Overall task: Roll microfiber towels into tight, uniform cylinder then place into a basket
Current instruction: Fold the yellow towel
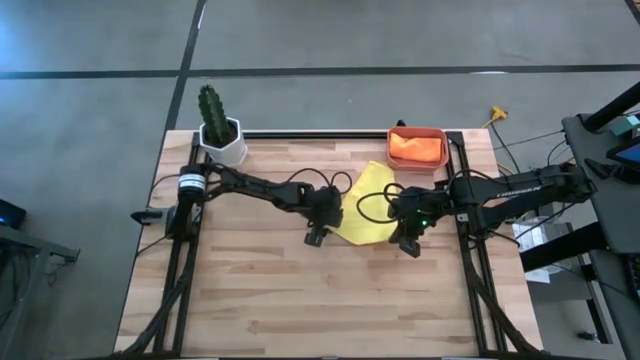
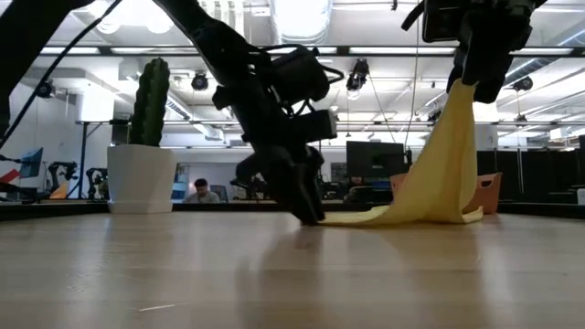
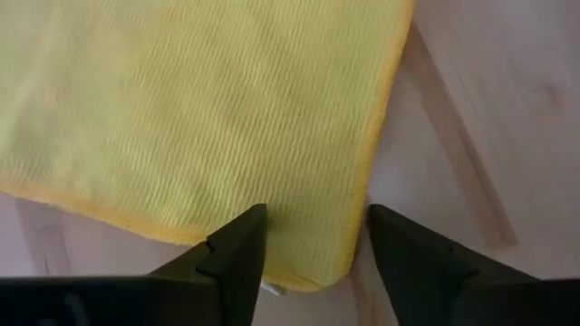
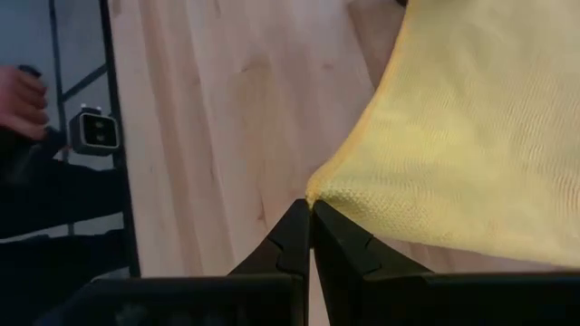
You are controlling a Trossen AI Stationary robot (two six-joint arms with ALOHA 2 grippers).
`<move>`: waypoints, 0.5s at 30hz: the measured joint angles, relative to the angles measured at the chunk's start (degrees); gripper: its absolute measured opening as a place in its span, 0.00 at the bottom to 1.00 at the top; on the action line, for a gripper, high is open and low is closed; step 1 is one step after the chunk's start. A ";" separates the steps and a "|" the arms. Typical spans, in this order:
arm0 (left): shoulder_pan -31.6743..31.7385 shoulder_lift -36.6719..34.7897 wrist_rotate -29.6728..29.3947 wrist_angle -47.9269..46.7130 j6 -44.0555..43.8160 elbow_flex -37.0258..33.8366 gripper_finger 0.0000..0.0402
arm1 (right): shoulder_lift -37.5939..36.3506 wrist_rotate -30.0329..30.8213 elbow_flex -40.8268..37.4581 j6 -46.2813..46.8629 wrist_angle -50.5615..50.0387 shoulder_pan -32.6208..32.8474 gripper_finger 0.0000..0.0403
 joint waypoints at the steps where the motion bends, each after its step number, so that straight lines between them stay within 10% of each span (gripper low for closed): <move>1: 0.33 0.24 0.17 -1.33 0.02 -0.02 0.44 | -0.02 -0.38 0.00 0.02 -0.02 0.00 0.02; 15: 1.26 -0.30 3.11 -5.79 0.32 -0.36 0.17 | -1.24 -0.58 0.00 -0.11 -0.16 -0.02 0.02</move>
